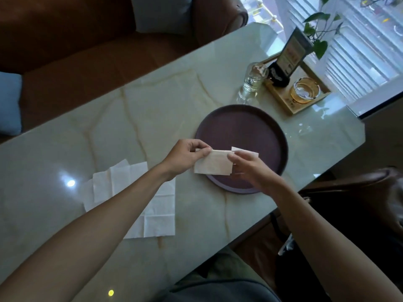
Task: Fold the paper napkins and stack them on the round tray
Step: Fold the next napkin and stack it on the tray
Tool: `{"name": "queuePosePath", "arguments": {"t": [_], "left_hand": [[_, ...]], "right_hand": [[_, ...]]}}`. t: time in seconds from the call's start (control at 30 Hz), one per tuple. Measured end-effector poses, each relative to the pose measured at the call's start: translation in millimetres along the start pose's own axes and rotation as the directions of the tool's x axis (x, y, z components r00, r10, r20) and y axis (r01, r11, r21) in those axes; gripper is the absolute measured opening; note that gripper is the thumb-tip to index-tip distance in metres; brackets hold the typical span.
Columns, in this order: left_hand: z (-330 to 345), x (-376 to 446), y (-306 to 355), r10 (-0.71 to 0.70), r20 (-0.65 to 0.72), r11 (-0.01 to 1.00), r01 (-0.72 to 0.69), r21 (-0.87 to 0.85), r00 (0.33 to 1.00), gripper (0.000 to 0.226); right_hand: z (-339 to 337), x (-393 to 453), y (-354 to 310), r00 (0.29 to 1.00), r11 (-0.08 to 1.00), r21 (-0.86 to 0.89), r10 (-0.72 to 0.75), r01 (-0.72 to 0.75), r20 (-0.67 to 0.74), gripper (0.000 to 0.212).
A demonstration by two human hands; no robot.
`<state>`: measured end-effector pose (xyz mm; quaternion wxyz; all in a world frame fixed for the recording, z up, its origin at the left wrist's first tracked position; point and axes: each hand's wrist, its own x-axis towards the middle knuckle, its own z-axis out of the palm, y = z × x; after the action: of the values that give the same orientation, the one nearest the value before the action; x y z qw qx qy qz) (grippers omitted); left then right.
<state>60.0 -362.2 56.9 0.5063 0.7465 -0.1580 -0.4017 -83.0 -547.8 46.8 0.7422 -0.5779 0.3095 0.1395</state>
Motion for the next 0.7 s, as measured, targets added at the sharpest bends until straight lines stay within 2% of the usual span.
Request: {"name": "queuePosePath", "arguments": {"t": [0.07, 0.17, 0.23, 0.33, 0.4, 0.47, 0.7], "left_hand": [[18, 19, 1, -0.019, 0.026, 1.000, 0.020, -0.021, 0.999, 0.010], [43, 44, -5, -0.081, 0.017, 0.995, 0.082, -0.055, 0.997, 0.021], [59, 58, -12, -0.174, -0.019, 0.980, 0.171, -0.102, 0.985, 0.032], [79, 75, -28, -0.334, -0.021, 0.931, 0.326, -0.164, 0.942, 0.022], [91, 83, -38, -0.378, -0.030, 0.921, 0.373, -0.116, 0.925, 0.011], [100, 91, -47, -0.362, -0.057, 0.932, 0.360, -0.038, 0.931, 0.004], [119, 120, -64, -0.287, -0.135, 0.923, 0.312, 0.225, 0.948, 0.004]], "right_hand": [[-13, 5, 10, 1.000, 0.999, 0.045, 0.002, -0.001, -0.013, 0.019], [-33, 12, 20, 0.992, 0.995, 0.101, 0.017, -0.004, -0.128, 0.016], [-46, 19, 27, 0.983, 0.994, 0.112, 0.033, -0.013, -0.180, 0.018], [-65, 29, 37, 0.963, 0.989, 0.142, 0.078, -0.042, -0.259, 0.021], [-74, 36, 43, 0.950, 0.991, 0.115, 0.099, -0.067, -0.297, 0.021], [-82, 43, 48, 0.935, 0.993, 0.053, 0.114, -0.102, -0.336, 0.019], [-101, 65, 64, 0.856, 0.954, -0.137, 0.168, -0.265, -0.488, 0.014]]}}
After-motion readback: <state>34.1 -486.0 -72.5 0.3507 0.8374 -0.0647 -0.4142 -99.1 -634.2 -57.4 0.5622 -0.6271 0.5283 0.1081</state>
